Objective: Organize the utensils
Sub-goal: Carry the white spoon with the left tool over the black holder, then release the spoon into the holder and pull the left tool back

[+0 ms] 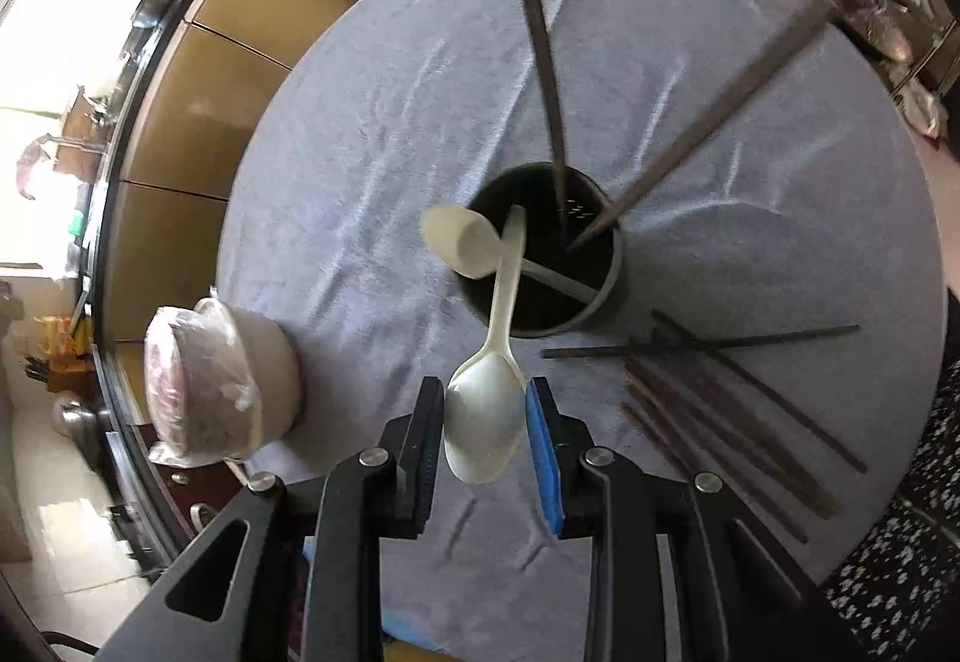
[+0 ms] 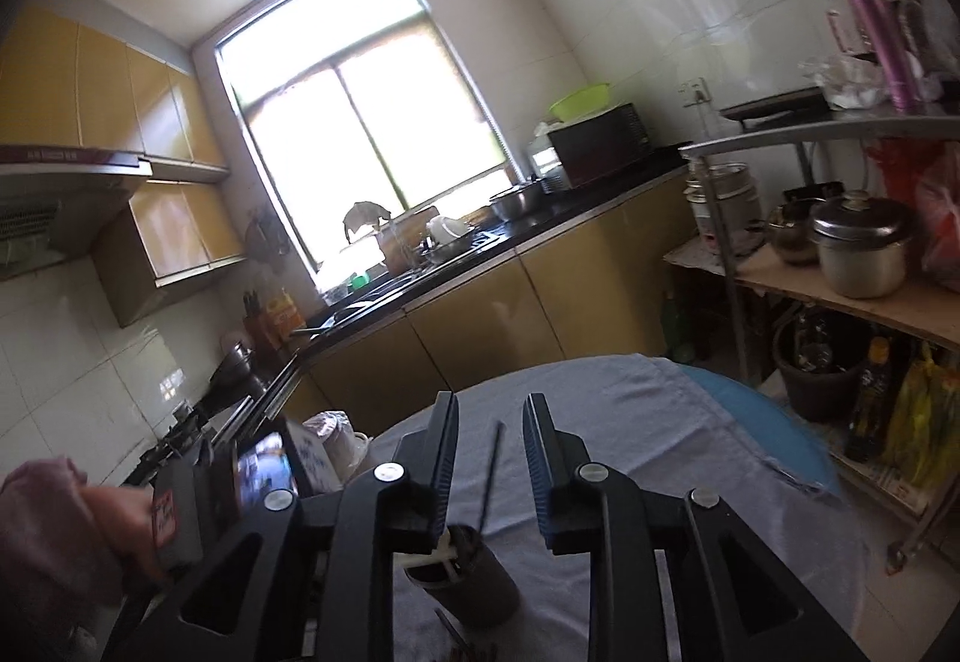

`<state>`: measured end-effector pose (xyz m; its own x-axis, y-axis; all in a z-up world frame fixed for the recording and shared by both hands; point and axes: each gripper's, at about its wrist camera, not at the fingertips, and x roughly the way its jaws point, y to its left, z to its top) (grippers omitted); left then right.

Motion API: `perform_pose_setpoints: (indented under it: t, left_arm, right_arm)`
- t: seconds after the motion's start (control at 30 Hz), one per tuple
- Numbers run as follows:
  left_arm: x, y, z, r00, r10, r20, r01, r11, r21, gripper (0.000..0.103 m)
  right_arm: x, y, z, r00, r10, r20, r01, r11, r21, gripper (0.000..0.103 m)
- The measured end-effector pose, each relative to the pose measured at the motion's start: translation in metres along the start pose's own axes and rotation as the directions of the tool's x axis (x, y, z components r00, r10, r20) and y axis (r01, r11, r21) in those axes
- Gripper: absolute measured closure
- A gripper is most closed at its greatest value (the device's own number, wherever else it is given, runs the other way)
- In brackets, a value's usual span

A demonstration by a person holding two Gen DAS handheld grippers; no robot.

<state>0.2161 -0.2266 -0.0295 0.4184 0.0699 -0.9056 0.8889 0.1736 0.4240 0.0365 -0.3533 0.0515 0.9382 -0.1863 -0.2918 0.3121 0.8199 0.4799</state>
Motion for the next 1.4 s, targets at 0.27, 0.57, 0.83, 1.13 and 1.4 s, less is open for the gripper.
perform_pose_setpoints:
  t: [0.27, 0.57, 0.83, 1.13, 1.4]
  left_arm:
    - [-0.006, 0.002, 0.001, 0.997, 0.070, -0.031, -0.070, 0.998, 0.001, 0.073]
    - [-0.016, 0.000, 0.017, 0.993, 0.119, -0.010, -0.119, 0.993, -0.013, 0.073]
    - [-0.058, 0.022, -0.008, 0.961, 0.131, 0.244, -0.045, 0.943, -0.328, 0.062]
    - [-0.062, -0.020, -0.163, 0.884, 0.252, 0.394, 0.110, 0.707, -0.699, 0.046]
    - [-0.018, -0.098, -0.263, 0.920, 0.303, 0.250, 0.091, 0.454, -0.886, 0.037]
  right_arm:
    - [-0.018, -0.054, -0.029, 0.995, -0.072, -0.073, 0.077, 0.995, 0.065, 0.079]
    - [-0.029, -0.077, -0.052, 0.988, -0.093, -0.126, 0.106, 0.989, 0.100, 0.079]
    - [-0.046, -0.086, -0.063, 0.984, -0.118, -0.134, 0.129, 0.988, 0.080, 0.079]
    - [-0.047, -0.081, -0.099, 0.968, -0.093, -0.235, 0.098, 0.995, 0.010, 0.067]
    - [-0.017, -0.047, -0.160, 0.917, -0.041, -0.397, 0.025, 0.999, -0.046, 0.067]
